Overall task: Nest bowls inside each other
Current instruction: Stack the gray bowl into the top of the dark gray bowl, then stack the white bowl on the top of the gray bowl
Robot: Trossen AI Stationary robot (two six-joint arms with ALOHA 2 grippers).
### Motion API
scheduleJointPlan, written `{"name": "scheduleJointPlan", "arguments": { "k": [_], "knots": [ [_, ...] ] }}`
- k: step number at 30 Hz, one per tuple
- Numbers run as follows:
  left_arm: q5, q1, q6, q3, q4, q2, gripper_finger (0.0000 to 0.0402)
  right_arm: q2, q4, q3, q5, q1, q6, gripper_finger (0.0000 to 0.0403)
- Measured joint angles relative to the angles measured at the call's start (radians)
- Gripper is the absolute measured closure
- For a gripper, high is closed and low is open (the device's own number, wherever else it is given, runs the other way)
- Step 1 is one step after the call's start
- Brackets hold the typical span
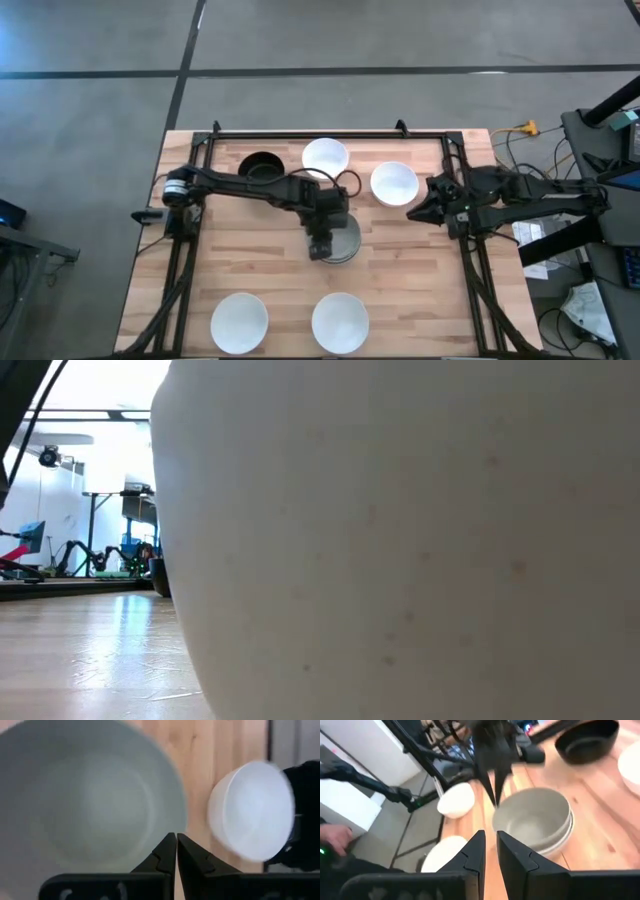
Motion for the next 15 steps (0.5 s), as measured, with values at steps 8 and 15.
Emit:
{"name": "scheduleJointPlan", "arguments": {
  "k": [8, 15],
  "knots": [
    [-0.1, -0.001, 0.084, -0.083, -0.096, -0.137, 0.0401, 0.026, 0.109, -0.089, 0.0, 0.0, 0.075, 0.036],
    [-0.191, 0.004, 0.11, -0.298, -0.148, -0.345, 0.0401, 0.091, 0.136, -0.128, 0.027, 0.0, 0.162, 0.0319]
  ]
}}
